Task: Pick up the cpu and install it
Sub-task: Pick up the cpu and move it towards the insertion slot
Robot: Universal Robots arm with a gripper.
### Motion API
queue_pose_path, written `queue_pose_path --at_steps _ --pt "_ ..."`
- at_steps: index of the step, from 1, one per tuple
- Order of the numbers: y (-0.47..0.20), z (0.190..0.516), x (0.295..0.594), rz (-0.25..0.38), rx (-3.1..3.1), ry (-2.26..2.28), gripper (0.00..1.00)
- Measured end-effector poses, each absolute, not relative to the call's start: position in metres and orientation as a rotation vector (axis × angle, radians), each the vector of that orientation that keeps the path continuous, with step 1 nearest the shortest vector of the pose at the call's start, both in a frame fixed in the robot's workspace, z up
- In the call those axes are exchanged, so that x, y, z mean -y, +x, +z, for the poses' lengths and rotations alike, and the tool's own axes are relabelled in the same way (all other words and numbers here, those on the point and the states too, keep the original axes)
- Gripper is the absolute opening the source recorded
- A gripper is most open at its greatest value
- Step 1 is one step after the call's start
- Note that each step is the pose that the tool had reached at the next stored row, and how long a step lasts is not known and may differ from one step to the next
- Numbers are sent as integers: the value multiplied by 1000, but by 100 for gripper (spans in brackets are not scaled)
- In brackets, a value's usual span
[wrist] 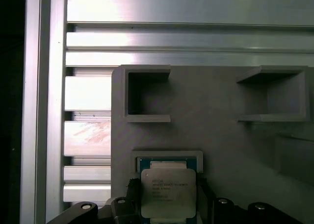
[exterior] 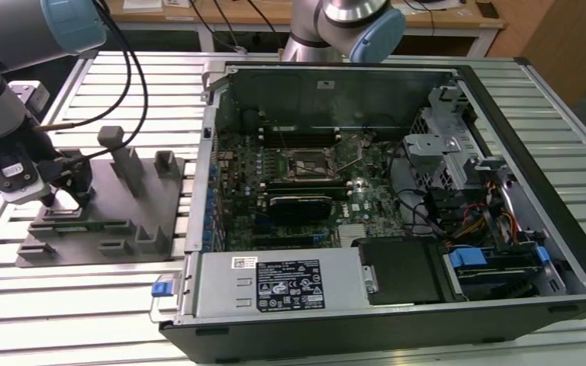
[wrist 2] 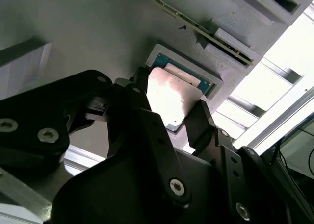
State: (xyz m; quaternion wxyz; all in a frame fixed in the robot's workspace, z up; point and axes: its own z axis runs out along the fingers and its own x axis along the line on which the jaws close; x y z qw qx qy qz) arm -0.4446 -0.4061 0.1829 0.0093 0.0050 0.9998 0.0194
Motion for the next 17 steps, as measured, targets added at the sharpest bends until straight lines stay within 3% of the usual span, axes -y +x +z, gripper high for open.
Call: queue_pose_path --at_steps 17 --pt "-445 206 406 61 -3122 15 54"
